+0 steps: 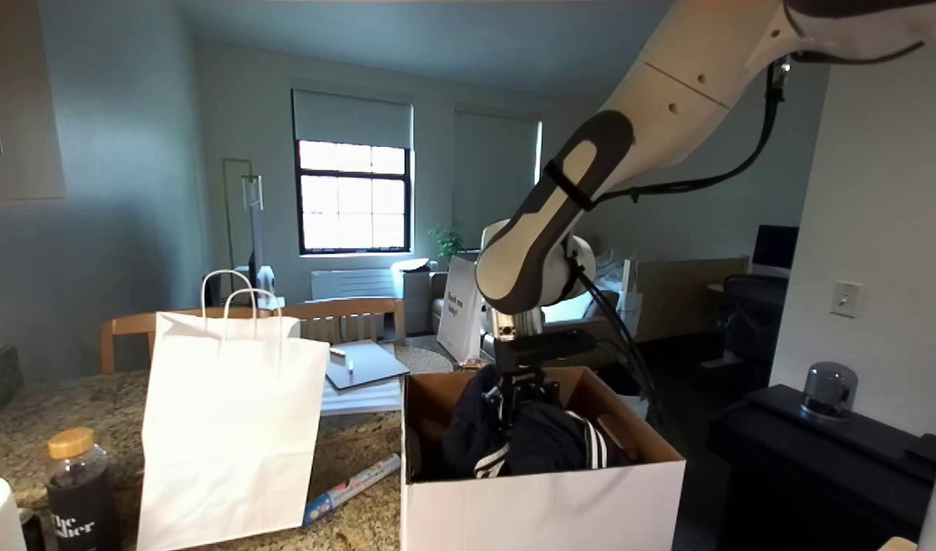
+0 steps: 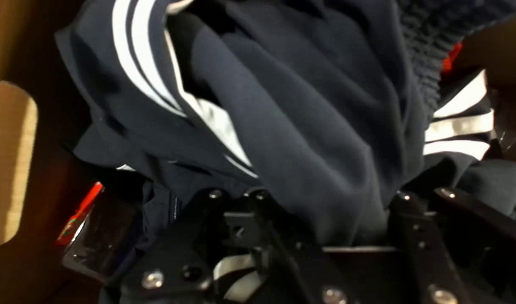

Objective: Put the dark blue jacket in the white storage box.

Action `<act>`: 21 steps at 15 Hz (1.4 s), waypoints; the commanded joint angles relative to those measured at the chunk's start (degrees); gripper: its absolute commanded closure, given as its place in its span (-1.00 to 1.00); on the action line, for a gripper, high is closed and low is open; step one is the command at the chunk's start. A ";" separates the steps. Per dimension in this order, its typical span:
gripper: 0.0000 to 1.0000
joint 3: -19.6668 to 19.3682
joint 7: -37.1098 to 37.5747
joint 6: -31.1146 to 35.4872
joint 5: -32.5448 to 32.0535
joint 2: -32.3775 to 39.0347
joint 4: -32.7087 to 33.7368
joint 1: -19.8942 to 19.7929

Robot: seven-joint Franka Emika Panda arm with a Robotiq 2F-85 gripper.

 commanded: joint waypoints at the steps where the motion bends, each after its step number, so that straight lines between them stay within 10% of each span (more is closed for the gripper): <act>1: 0.82 -1.25 5.95 -1.17 0.40 4.61 4.01 1.05; 12: 0.84 -5.09 21.70 3.06 -4.40 12.89 9.96 10.31; 13: 0.11 -5.85 23.60 3.43 -5.37 12.23 9.14 10.75; 21: -0.77 -6.78 31.56 6.04 -4.76 7.64 1.12 9.24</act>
